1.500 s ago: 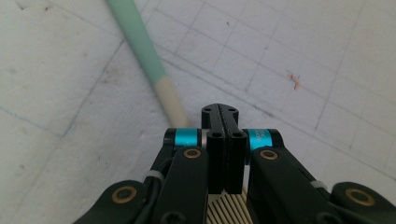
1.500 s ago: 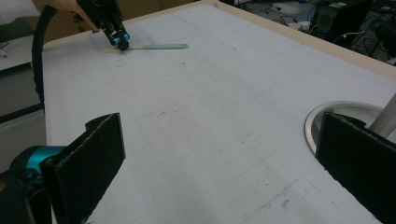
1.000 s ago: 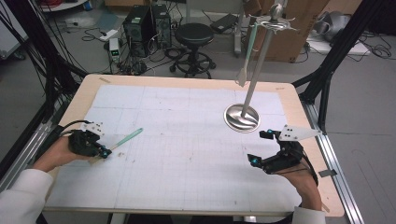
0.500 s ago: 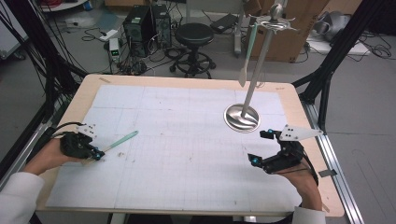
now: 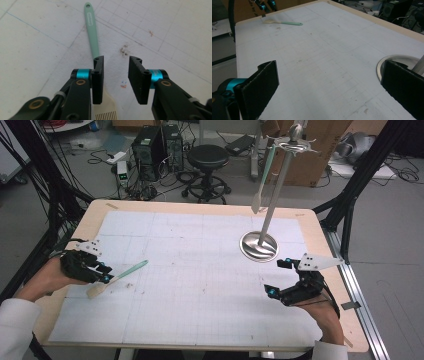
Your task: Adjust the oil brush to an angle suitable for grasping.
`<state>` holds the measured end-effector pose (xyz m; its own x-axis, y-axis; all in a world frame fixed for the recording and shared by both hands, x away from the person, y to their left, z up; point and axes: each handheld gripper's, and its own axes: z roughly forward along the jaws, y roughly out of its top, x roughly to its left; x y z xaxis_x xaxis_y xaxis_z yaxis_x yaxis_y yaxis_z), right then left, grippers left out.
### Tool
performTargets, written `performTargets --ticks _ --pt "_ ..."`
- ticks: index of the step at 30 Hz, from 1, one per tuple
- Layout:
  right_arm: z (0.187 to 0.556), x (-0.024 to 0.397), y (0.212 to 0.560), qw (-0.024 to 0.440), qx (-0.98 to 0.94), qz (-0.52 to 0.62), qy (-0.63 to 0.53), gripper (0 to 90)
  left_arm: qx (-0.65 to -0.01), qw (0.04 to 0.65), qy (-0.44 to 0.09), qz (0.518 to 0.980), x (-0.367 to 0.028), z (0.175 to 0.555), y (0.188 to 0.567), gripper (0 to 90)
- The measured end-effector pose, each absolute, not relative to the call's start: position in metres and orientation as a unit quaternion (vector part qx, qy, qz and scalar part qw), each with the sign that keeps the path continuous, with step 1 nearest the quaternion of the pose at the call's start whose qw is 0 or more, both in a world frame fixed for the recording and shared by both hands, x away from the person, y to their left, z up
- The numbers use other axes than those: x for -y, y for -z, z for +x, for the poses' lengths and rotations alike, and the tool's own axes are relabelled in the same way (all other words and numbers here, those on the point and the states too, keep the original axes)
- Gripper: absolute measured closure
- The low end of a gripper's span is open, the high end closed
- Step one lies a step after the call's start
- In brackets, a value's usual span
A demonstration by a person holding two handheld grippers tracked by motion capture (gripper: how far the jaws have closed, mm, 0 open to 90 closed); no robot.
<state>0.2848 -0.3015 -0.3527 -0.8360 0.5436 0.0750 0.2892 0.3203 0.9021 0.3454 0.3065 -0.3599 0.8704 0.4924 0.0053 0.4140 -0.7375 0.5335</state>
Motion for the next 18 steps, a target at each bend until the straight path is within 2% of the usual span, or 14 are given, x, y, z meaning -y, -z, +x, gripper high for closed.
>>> performTargets --ticks 3,8,12,18 --pt "0.285 0.302 0.353 0.121 -0.803 0.259 -0.523 0.2 -0.244 0.266 -0.090 0.928 -0.303 0.347 0.355 43.6" --pt "0.285 0.302 0.353 0.120 -0.802 0.261 -0.523 0.2 -0.242 0.273 -0.095 0.926 -0.296 0.352 0.351 24.6" --pt "0.285 0.302 0.353 0.119 -0.803 0.260 -0.523 0.2 -0.244 0.271 -0.101 0.926 -0.288 0.356 0.354 1.5" --pt "0.285 0.302 0.353 0.121 -0.802 0.259 -0.524 0.2 -0.252 0.255 -0.091 0.929 -0.284 0.365 0.362 1.6"
